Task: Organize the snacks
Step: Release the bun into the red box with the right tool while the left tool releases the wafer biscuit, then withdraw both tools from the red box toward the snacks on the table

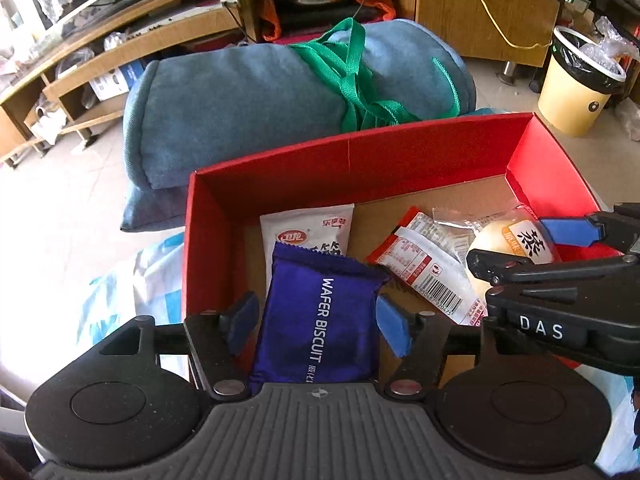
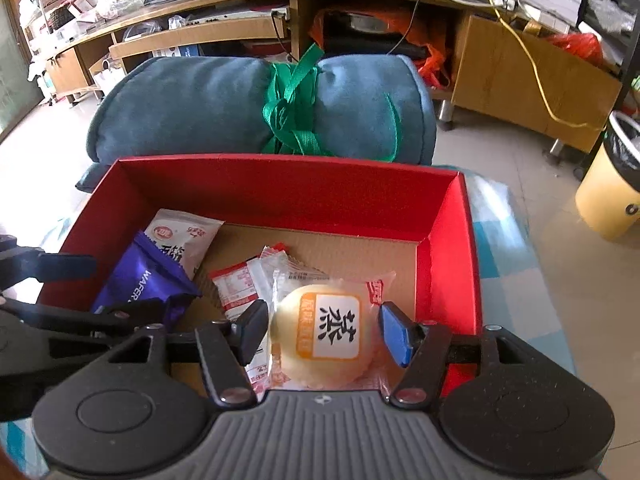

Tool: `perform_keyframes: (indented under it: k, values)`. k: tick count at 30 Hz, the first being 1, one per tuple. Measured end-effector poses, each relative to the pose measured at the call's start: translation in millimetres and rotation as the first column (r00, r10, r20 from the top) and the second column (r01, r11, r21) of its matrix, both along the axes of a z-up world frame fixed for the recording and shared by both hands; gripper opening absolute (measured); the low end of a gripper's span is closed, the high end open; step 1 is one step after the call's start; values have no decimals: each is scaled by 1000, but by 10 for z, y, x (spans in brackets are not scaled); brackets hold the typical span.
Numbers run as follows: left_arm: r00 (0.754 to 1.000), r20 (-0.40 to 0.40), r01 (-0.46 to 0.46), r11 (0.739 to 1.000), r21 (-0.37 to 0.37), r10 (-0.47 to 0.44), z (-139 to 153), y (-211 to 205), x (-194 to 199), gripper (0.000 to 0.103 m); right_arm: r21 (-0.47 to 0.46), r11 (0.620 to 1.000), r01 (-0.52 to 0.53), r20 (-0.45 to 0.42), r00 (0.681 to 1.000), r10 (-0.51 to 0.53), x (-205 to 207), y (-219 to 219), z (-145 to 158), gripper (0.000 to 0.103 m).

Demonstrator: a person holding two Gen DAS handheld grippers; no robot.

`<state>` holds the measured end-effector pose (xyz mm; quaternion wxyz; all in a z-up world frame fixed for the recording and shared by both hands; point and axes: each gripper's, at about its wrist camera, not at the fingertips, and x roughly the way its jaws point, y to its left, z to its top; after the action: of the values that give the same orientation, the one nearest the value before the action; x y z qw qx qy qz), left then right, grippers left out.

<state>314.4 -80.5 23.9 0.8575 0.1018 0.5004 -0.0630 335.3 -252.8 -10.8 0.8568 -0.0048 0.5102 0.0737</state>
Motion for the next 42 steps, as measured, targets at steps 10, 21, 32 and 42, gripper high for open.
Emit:
perform_keyframes:
  k: [10,21,32,42]
  values:
    - [1000,13,-22,999,-32,22,108,94,-45,80,-37,999,-29,57,998,32,-68,52,145,64]
    - [998,40,-54,997,-61,56,236,257,-134,86,-41,999,-32,82,996,36,-142,42,270,68]
    - [998,23,-51,994,-93,53,273,408,-393,87,-22,999,-49,84,995,51,-390,4,418,68]
    - [998,-28,-58,988,-142,55,259,632,-845,88,10,994,-105,61,993,105,-838,148,504,68]
